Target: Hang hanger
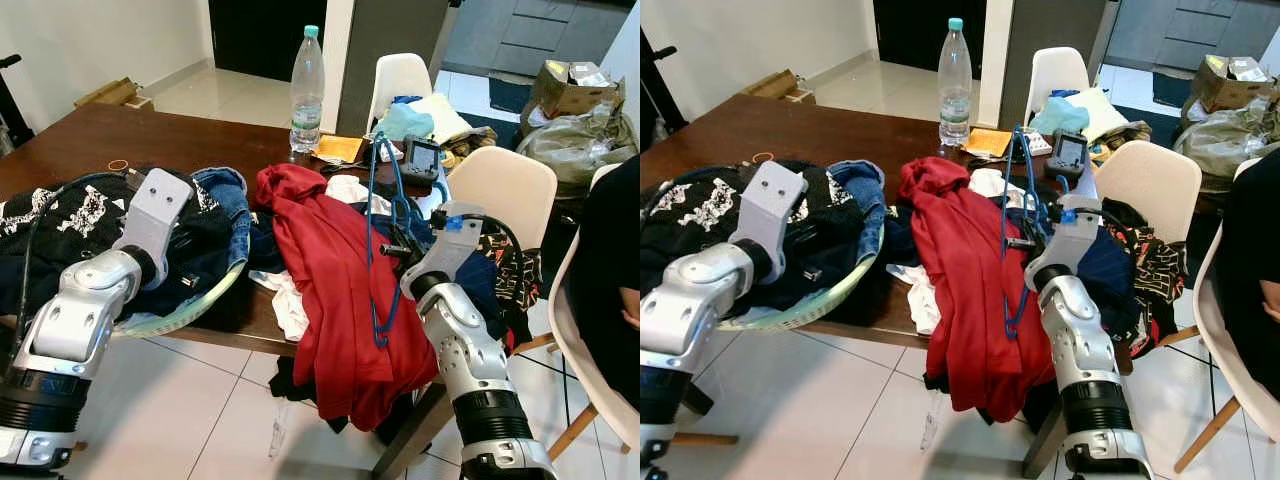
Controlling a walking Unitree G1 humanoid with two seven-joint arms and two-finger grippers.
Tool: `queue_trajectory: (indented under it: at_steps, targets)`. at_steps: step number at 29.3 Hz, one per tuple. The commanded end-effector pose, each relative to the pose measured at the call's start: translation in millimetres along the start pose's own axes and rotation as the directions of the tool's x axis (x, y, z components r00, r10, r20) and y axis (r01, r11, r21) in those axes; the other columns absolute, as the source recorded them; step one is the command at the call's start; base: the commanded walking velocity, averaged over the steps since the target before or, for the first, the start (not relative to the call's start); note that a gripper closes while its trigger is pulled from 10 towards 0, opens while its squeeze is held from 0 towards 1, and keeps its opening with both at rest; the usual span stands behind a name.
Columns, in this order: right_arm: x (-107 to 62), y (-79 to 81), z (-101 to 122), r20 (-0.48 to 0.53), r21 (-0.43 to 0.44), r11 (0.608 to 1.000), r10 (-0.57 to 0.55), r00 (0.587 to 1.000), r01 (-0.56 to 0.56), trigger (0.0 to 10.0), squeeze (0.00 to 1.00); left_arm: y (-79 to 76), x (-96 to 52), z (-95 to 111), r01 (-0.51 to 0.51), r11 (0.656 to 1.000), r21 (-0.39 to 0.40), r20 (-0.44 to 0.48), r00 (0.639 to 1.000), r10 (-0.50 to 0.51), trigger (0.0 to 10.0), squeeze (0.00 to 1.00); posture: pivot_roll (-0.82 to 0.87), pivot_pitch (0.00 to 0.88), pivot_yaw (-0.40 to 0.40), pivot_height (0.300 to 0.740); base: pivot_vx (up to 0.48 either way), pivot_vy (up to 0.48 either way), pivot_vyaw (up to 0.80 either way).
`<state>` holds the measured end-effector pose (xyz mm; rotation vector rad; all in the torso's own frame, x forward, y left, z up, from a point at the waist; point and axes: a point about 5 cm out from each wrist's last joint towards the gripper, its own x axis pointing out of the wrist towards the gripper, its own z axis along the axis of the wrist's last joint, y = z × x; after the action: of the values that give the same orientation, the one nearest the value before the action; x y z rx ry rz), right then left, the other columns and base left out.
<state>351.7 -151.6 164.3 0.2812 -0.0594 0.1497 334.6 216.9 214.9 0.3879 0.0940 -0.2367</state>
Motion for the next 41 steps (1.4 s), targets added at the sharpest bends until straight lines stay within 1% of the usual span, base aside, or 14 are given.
queue_trajectory:
  at_steps: [1, 3, 4, 9, 10, 13, 14, 15, 17, 18, 20, 29, 34, 41]
  targets:
    - [-1.5, -5.1, -5, -0.024, 0.017, 0.999, -0.027, 0.999, 0.027, 10.0, 0.0, 14.7, 0.1, 7, -0.065, 0.998, -0.008, 0.041, 0.997, 0.065, 0.0, 0.0, 0.15, 0.049, -0.063, 0.74, 0.0, 0.0, 0.0]
    - [-1.5, -5.1, -5, -0.024, 0.017, 0.999, -0.027, 0.999, 0.027, 10.0, 0.0, 14.7, 0.1, 7, -0.065, 0.998, -0.008, 0.041, 0.997, 0.065, 0.0, 0.0, 0.15, 0.049, -0.063, 0.74, 0.0, 0.0, 0.0]
    - [-1.1, -4.8, -5, -0.022, 0.023, 0.999, -0.027, 0.999, 0.027, 10.0, 0.0, 29.8, -3.4, 36, -0.155, 0.988, -0.025, 0.17, 0.973, 0.157, 0.0, 0.0, 0.15, 0.048, -0.062, 0.74, 0.0, 0.0, 0.0]
    - [-1.1, -4.8, -5, -0.022, 0.023, 0.999, -0.027, 0.999, 0.027, 10.0, 0.0, 29.8, -3.4, 36, -0.155, 0.988, -0.025, 0.17, 0.973, 0.157, 0.0, 0.0, 0.15, 0.048, -0.062, 0.74, 0.0, 0.0, 0.0]
    - [-0.8, -4.4, -6, -0.021, 0.031, 0.999, -0.026, 0.999, 0.026, 10.0, 0.0, 48.8, -14.7, 75, -0.284, 0.959, -0.03, 0.322, 0.905, 0.278, 0.0, 0.0, 0.15, 0.047, -0.062, 0.74, 0.0, 0.0, 0.0]
    - [-0.8, -4.4, -6, -0.021, 0.031, 0.999, -0.026, 0.999, 0.026, 10.0, 0.0, 48.8, -14.7, 75, -0.284, 0.959, -0.03, 0.322, 0.905, 0.278, 0.0, 0.0, 0.15, 0.047, -0.062, 0.74, 0.0, 0.0, 0.0]
    - [-0.3, -4.0, -7, -0.022, 0.043, 0.999, -0.024, 0.999, 0.025, 10.0, 0.0, 70.1, -41.0, 132, -0.462, 0.887, 0.003, 0.53, 0.753, 0.391, 8.5, 0.0, 0.17, 0.043, -0.063, 0.74, 0.0, 0.0, 0.0]
    - [0.4, -3.4, -8, -0.024, 0.053, 0.998, -0.022, 0.999, 0.023, 10.0, 0.0, 79.6, -66.9, 174, -0.588, 0.809, 0.008, 0.673, 0.601, 0.431, 10.0, 0.0, 0.18, 0.04, -0.062, 0.74, 0.0, 0.0, 0.0]
    - [0.4, -3.4, -8, -0.024, 0.053, 0.998, -0.022, 0.999, 0.023, 10.0, 0.0, 79.6, -66.9, 174, -0.588, 0.809, 0.008, 0.673, 0.601, 0.431, 10.0, 0.0, 0.18, 0.04, -0.062, 0.74, 0.0, 0.0, 0.0]
    - [1.3, -2.7, -9, -0.026, 0.061, 0.998, -0.02, 0.999, 0.022, 10.0, 0.0, 82.7, -82.6, 198, -0.651, 0.759, 0.005, 0.745, 0.509, 0.432, 10.0, 0.0, 0.18, 0.035, -0.06, 0.74, 0.0, 0.0, 0.0]
    - [2.0, -1.7, -10, -0.027, 0.066, 0.998, -0.019, 0.999, 0.021, 10.0, 0.0, 83.8, -88.6, 210, -0.683, 0.73, 0.005, 0.771, 0.468, 0.433, 10.0, 0.0, 0.18, 0.032, -0.056, 0.74, 0.0, 0.0, 0.0]
    - [3.2, 0.2, -10, -0.02, 0.077, 0.997, -0.02, 1.0, 0.022, 10.0, 0.0, 73.9, -78.9, 222, -0.689, 0.724, 0.04, 0.796, 0.46, 0.394, 10.0, 0.0, 0.18, 0.021, -0.047, 0.74, -0.48, 0.0, 0.0]
    - [5.4, 1.4, -12, -0.018, 0.086, 0.996, -0.019, 1.0, 0.02, 10.0, 0.0, 81.4, -91.7, 247, -0.742, 0.67, 0.028, 0.852, 0.369, 0.372, 10.0, 0.0, 0.2, 0.01, -0.044, 0.74, -0.374, 0.0, 0.0]
    - [6.1, 2.4, -13, -0.017, 0.095, 0.995, -0.018, 1.0, 0.019, 10.0, 0.0, 91.8, -106.1, 266, -0.791, 0.611, 0.025, 0.886, 0.3, 0.353, 10.0, 0.0, 0.2, 0.003, -0.044, 0.74, -0.347, 0.0, 0.0]
